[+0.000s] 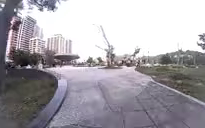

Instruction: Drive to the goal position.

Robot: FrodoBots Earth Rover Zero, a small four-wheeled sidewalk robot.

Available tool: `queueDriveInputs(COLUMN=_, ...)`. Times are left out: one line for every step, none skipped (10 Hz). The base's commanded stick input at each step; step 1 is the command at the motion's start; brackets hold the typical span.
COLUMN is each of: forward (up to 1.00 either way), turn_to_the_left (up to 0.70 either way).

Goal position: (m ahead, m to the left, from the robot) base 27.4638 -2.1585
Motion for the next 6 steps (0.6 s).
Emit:
queueDriveInputs(forward=1.0, turn_to_the_left=-0.37)
queueDriveInputs(forward=1.0, turn_to_the_left=-0.01)
queueDriveInputs(forward=1.0, turn_to_the_left=0.0)
queueDriveInputs(forward=1.0, turn_to_the_left=0.0)
queueDriveInputs(forward=1.0, turn_to_the_left=0.0)
queueDriveInputs(forward=1.0, turn_to_the_left=0.0)
